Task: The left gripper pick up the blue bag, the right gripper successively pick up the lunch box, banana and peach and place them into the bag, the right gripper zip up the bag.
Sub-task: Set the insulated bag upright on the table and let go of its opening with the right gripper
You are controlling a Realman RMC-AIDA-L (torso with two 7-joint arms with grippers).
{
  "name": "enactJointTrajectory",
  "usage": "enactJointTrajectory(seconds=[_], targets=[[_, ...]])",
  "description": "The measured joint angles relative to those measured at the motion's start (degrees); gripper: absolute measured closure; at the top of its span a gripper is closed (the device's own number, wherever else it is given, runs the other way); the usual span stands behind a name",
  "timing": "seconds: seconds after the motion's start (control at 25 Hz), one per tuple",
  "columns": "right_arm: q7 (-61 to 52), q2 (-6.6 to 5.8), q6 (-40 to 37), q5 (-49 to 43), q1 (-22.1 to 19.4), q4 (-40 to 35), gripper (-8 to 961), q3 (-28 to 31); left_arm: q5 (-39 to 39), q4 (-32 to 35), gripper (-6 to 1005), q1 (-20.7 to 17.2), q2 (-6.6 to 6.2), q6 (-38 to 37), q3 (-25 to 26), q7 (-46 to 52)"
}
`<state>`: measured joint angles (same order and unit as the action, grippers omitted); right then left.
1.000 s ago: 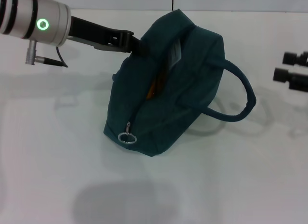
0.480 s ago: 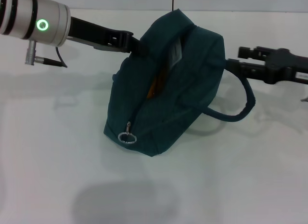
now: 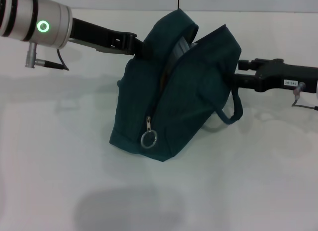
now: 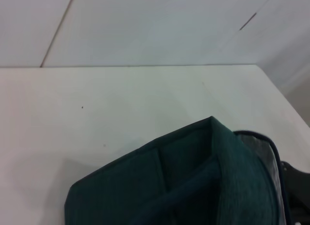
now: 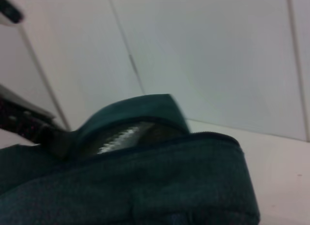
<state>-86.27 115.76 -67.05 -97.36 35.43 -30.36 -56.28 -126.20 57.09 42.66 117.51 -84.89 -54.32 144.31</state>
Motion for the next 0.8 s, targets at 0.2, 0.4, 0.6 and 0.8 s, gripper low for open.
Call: enactJointTrajectory(seconds=[0.2, 0.4, 0.6, 0.8], targets=[[0.6, 0.02, 1.8, 2.3, -1.2, -0.8, 271, 0.5, 0.0, 0.3, 912, -0.8, 0.00, 0.0, 0.1, 0.0], [4.4, 0.18, 2.5, 9.1, -4.9, -3.6, 271, 0.3, 0.0, 0.3, 912, -1.0, 0.02, -0.1, 0.1, -0.1], [11.1, 0.23, 2.1, 18.0, -7.9, -4.5, 271, 0.0, 0.0, 0.1, 912, -1.3, 0.01, -0.3, -0.1, -0.1], [14.4, 0.01, -2.1, 21.9, -9.0, -4.4, 271, -0.2, 0.0, 0.0, 911, -1.8, 0.05, -1.2, 0.0, -0.1]])
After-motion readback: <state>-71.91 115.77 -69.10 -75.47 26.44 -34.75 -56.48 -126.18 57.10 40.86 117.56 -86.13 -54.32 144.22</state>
